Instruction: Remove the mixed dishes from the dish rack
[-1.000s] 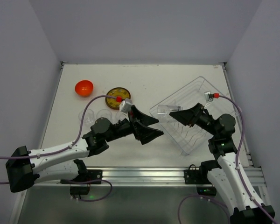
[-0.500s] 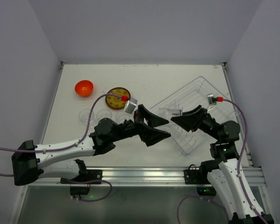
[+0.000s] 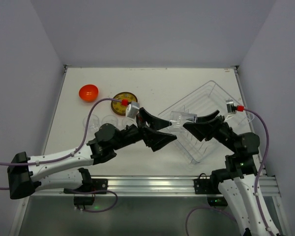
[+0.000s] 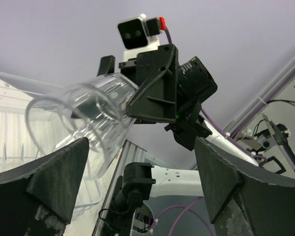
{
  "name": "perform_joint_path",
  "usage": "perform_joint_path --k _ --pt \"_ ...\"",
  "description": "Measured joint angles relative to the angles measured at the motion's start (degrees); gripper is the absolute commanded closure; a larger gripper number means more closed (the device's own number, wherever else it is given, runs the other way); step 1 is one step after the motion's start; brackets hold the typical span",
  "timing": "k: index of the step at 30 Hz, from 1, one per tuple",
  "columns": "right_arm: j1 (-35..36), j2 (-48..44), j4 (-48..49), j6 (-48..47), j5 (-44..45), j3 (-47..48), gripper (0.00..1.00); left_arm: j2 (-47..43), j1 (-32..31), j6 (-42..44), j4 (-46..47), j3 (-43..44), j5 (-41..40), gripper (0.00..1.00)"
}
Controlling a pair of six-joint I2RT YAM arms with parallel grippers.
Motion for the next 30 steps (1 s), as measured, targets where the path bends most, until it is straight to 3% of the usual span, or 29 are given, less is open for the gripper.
perform_joint_path --k 1,2,5,6,7,8,10,11,12,13,14,16,18,23,27,30 --pt "-0.02 0.79 1.11 0.5 -1.14 -0.83 1.0 1.25 0.0 0.0 -0.07 0.66 0.39 0.15" --pt "-0.02 1.46 1.92 1.03 -1.84 -1.73 1.0 2.54 0.0 -0.02 -0.13 1.42 0.94 0.29" --pt "-0.04 2.25 3.56 2.19 -3.98 -3.17 1.0 5.35 0.42 0.68 -0.28 2.49 1.51 0.55" --pt "-0.09 2.25 3.98 2.36 -4.59 -3.19 1.0 6.12 0.5 0.52 -0.07 2.54 1.88 0.72" --pt "-0.09 2.16 4.9 2.34 -5.35 -3.26 1.0 6.78 0.5 0.22 0.13 2.54 2.45 0.81" --pt "-0.07 2.1 6.19 2.62 -5.92 -3.34 1.0 7.28 0.59 0.22 0.2 2.56 2.91 1.0" --pt "-0.17 2.08 10.14 4.57 -7.52 -4.33 0.97 7.74 0.57 -0.37 2.16 2.62 5.22 1.0" --pt "-0.13 2.16 12.57 5.68 -8.24 -4.92 0.89 7.54 0.5 -0.31 2.6 2.64 6.25 1.0" --pt "-0.15 2.19 14.86 6.75 -8.55 -5.55 0.74 7.43 0.44 -0.13 2.82 2.64 6.91 1.0" --pt "-0.13 2.34 16.98 7.32 -8.79 -6.32 0.1 7.39 0.44 0.33 2.91 2.64 7.23 1.0" --pt "-0.15 2.56 18.47 7.82 -8.94 -6.95 0.01 7.28 0.44 0.98 2.45 2.64 7.26 1.0" --pt "-0.17 2.99 14.6 4.15 -9.86 -6.82 0.01 6.64 0.31 3.52 -2.25 3.52 5.33 1.0" --pt "-0.02 3.13 2.95 -3.5 -5.9 -4.17 0.01 5.35 0.07 7.06 -12.11 5.81 0.59 1.0" --pt "-0.17 1.25 -25.11 -17.25 19.91 6.16 0.01 3.45 0.0 13.97 -44.65 16.48 -15.82 1.0" --pt "-0.35 -2.12 -35.01 -22.62 29.66 8.46 0.01 7.45 0.09 14.97 -65.77 23.89 -23.43 1.0" --pt "-0.35 -1.25 -38.23 -24.65 31.21 8.63 0.01 12.24 0.09 14.99 -77.22 25.07 -25.99 1.0"
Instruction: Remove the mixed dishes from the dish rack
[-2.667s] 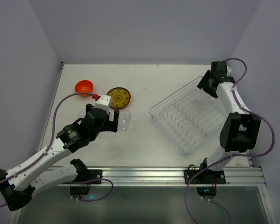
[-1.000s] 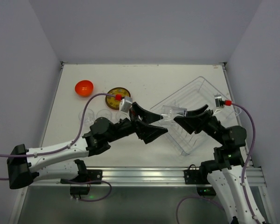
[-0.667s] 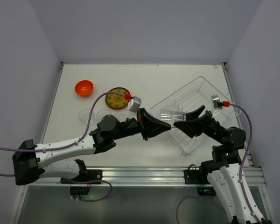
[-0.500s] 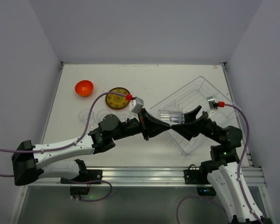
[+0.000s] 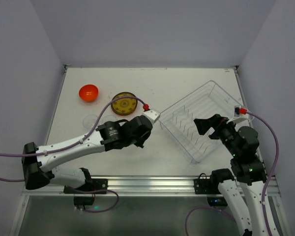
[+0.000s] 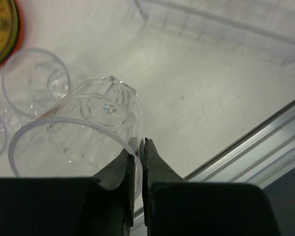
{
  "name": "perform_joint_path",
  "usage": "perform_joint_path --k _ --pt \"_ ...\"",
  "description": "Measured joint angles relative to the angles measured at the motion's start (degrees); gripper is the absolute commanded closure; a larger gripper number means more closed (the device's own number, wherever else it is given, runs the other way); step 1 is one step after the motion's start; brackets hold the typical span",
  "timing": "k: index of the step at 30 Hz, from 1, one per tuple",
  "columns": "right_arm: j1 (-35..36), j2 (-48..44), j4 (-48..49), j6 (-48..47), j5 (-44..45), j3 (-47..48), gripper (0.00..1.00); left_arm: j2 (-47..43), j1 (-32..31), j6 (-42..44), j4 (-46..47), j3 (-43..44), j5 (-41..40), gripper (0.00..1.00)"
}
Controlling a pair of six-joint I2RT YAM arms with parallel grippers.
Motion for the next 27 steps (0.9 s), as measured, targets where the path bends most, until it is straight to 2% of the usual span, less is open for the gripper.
perform_joint_path --k 4,9,14,27 --pt "0.0 2.99 -3.43 -1.75 0.39 0.0 0.01 6.78 -0.02 0.24 -9.42 -0.26 0.48 1.0" --pt "0.0 4.0 -5.4 -3.34 -0.04 0.0 0.01 13.68 -0.02 0.96 -13.22 -1.22 0.81 1.0" --pt "0.0 3.39 -6.03 -4.37 -1.07 0.0 0.01 17.22 0.04 2.08 -12.74 -3.28 1.99 1.0" --pt "0.0 1.4 -5.86 -4.63 -4.2 0.0 0.01 17.62 4.74 5.42 -5.31 -6.64 7.54 0.99"
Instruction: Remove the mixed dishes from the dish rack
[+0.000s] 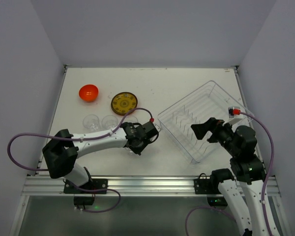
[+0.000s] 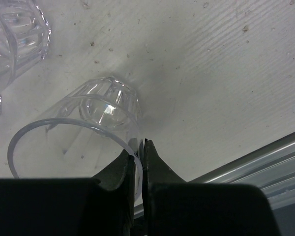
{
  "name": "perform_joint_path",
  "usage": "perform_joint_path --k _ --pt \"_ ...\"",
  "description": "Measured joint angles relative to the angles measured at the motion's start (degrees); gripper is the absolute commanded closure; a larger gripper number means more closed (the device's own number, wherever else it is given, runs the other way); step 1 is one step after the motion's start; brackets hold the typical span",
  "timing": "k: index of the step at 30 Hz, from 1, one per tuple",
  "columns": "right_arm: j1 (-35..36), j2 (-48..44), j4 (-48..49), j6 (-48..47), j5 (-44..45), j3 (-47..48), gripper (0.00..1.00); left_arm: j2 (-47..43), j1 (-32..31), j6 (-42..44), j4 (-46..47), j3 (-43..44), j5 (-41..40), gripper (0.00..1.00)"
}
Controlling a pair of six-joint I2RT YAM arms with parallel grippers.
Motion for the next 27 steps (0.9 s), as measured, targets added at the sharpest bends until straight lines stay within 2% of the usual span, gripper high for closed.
perform_joint_path --k 1,5,8,9,10,11,12,17,22,24,27 --pt "0.0 0.0 -0.02 0.0 -0.2 0.0 0.01 0.0 0.07 0.04 0.04 0.0 0.0 0.92" --pt "0.0 0.0 0.0 -0.02 -0.76 0.0 0.01 0.02 0.09 0.15 0.17 -0.04 0.04 0.76" --pt "0.0 0.0 0.04 -0.04 -0.83 0.0 0.01 -0.02 0.13 -0.09 0.17 -0.26 0.0 0.57" --pt "0.0 0.0 0.09 -0.04 -0.83 0.0 0.01 -0.17 0.13 -0.2 0.15 -0.35 -0.04 0.44" --pt "0.0 0.0 0.15 -0.04 -0.83 0.0 0.01 -0.42 0.17 -0.2 -0.02 -0.39 -0.15 0.37" --pt "0.0 0.0 0.17 -0.04 -0.85 0.0 0.01 -0.79 0.17 -0.59 -0.22 -0.39 -0.31 0.23" --pt "0.0 0.0 0.2 -0.11 -0.85 0.0 0.01 -1.2 0.17 -0.9 -0.39 -0.39 -0.5 0.0" --pt "0.0 0.02 0.13 -0.61 -0.83 0.02 0.01 -6.56 0.17 -1.7 -1.79 0.09 -2.1 0.0" --pt "0.0 1.38 -0.68 -2.51 0.09 3.1 0.01 -13.11 1.51 -1.57 -2.19 4.39 -5.97 0.0" --pt "0.0 2.62 -0.87 -3.65 1.92 5.68 0.01 -15.78 4.76 -1.4 -0.07 5.46 -7.76 0.0" --pt "0.15 5.29 -1.14 -5.44 8.5 10.34 0.01 -20.22 17.11 -1.84 4.02 5.66 -10.4 0.0"
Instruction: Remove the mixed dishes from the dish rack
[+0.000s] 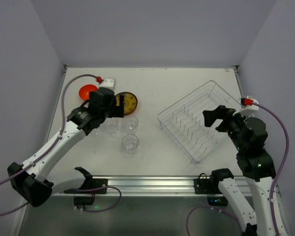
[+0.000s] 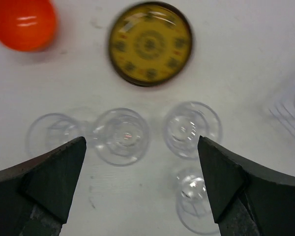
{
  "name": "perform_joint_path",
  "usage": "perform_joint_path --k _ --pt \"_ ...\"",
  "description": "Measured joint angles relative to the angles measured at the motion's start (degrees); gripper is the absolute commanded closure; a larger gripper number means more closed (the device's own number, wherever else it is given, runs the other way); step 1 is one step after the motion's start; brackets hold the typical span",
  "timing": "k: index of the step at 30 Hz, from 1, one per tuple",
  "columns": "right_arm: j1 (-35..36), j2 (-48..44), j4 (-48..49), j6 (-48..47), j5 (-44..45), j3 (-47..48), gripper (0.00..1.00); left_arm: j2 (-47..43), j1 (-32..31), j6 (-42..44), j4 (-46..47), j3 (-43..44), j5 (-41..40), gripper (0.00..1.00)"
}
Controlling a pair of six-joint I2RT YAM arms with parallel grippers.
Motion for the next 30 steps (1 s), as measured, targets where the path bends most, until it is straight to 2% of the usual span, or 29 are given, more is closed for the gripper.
perform_joint_path --k 3,5,10,13,17,22,30 --pt "1.38 3.1 -2.27 -0.83 10.95 4.68 0.01 -6.47 14.08 -1.27 3.13 -1.44 -4.11 0.0" --pt "3.43 3.67 -3.82 -1.88 16.0 5.77 0.01 -13.99 18.43 -1.51 2.95 -3.63 -6.86 0.0" --pt "5.53 -2.67 -7.13 -4.15 17.42 4.76 0.01 -33.79 18.95 -0.33 1.09 -7.58 -11.17 0.0" --pt "5.53 -9.11 -9.75 -6.03 17.25 6.01 0.01 -41.03 18.71 0.87 0.26 -9.94 -13.7 0.0" --pt "5.53 -12.28 -13.9 -8.15 17.75 11.32 0.01 -48.43 18.29 2.51 0.02 -13.77 -14.27 0.0" --pt "5.53 -14.86 -16.46 -10.54 19.19 11.3 0.01 -54.27 18.25 5.16 0.72 -14.51 -11.1 0.0" --pt "5.6 -19.74 -17.79 -11.47 19.1 7.61 0.01 -55.01 18.25 5.46 -0.74 -13.07 -8.59 0.0"
